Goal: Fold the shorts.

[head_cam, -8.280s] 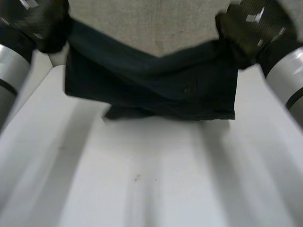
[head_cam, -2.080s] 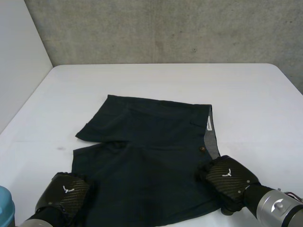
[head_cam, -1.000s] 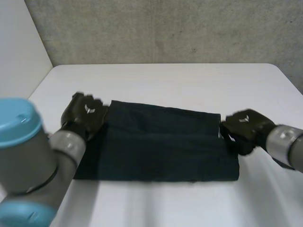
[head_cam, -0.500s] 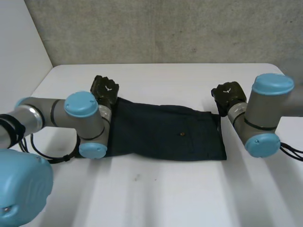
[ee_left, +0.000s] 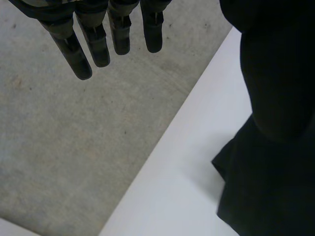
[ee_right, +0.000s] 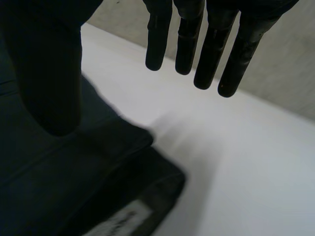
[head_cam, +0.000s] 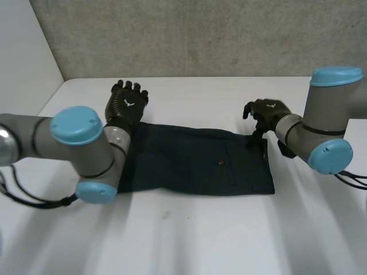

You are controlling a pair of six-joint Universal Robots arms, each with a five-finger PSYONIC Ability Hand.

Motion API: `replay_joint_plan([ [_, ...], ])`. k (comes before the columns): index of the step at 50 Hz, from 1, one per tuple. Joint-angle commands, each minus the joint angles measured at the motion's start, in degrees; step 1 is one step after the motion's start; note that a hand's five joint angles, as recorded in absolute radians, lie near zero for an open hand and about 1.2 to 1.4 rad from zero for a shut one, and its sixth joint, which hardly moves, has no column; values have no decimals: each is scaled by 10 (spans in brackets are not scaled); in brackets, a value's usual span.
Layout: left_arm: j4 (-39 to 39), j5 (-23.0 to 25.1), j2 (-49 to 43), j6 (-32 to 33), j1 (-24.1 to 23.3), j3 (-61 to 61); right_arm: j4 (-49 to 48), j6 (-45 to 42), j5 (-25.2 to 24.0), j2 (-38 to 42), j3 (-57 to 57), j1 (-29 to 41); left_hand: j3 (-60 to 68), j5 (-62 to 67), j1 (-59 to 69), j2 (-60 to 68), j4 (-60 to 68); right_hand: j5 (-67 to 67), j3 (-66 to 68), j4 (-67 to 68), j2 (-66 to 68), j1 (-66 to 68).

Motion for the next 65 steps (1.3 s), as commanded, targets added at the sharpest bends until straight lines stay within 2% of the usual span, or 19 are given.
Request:
replay_joint_plan([
  [1, -41, 5, 118, -95, -3, -128, 36, 66, -49, 81, -80, -6, -13, -5, -19, -6, -7, 35, 37, 35, 35, 66],
  [4, -43, 7, 150, -128, -4, -165, 36, 66, -49, 96, -94, -6, -13, -5, -19, -6, -7, 50, 52, 50, 51, 81],
  [7, -42, 7, 168, -138, -3, -196, 39, 66, -49, 110, -107, -6, -13, -5, -19, -6, -7, 127, 129, 127, 128, 158],
  [8, -42, 7, 170, -138, -3, -202, 39, 66, -49, 114, -110, -6, -13, -5, -19, -6, -7, 189, 191, 189, 190, 220],
  [9, -41, 7, 172, -138, -2, -206, 39, 67, -47, 118, -114, -6, -15, -7, -21, -8, -9, 396, 398, 396, 397, 427],
  [10, -41, 6, 174, -138, -2, -215, 39, 67, -46, 118, -115, -6, -15, -7, -21, -8, -9, 516, 518, 516, 516, 547],
  [20, -39, 3, 170, -138, 4, -222, 27, 57, 28, 61, -71, -18, -15, -7, -21, -8, -9, 517, 519, 517, 518, 548],
  [33, -39, -1, 172, -139, 7, -232, -6, 26, 60, 28, 5, -30, -18, -10, -24, -11, -12, 517, 519, 517, 518, 548],
  [34, -39, 0, 172, -139, 7, -234, -10, 28, 59, 24, 9, -31, -20, -12, -26, -13, -14, 483, 485, 482, 483, 514],
  [35, -39, 0, 172, -140, 7, -235, -13, 29, 56, 21, 12, -30, -20, -12, -26, -13, -14, 298, 300, 297, 298, 329],
  [36, -39, -1, 173, -140, 7, -236, -14, 22, 51, 13, 18, -30, -20, -12, -26, -13, -14, -19, -17, -19, -19, 12],
  [37, -39, -1, 173, -140, 7, -237, -13, 22, 48, 9, 20, -30, -20, -12, -26, -13, -14, -134, -132, -134, -133, -103],
  [38, -39, -1, 174, -140, 7, -240, -12, 22, 45, 4, 22, -29, -20, -12, -26, -13, -14, -183, -181, -183, -182, -152],
  [43, -39, -1, 179, -140, 7, -245, -21, 21, 22, -33, 61, -28, -21, -14, -27, -15, -16, -183, -181, -183, -182, -152],
  [46, -36, -1, 187, -140, 7, -252, -38, 21, 14, -81, 113, -30, -21, -14, -27, -15, -16, -183, -181, -183, -182, -152],
  [56, -34, 0, 203, -142, 21, -258, -128, -26, 9, -261, 379, -25, -18, -10, -24, -11, -12, -183, -181, -183, -182, -152],
  [59, -34, 1, 203, -145, 24, -258, -166, -52, 9, -295, 462, -28, -18, -10, -24, -11, -12, -134, -131, -134, -133, -102],
  [65, -34, 2, 203, -167, 32, -260, -241, -72, 7, -300, 540, -26, -16, -9, -22, -10, -11, -31, -29, -31, -30, 0],
])
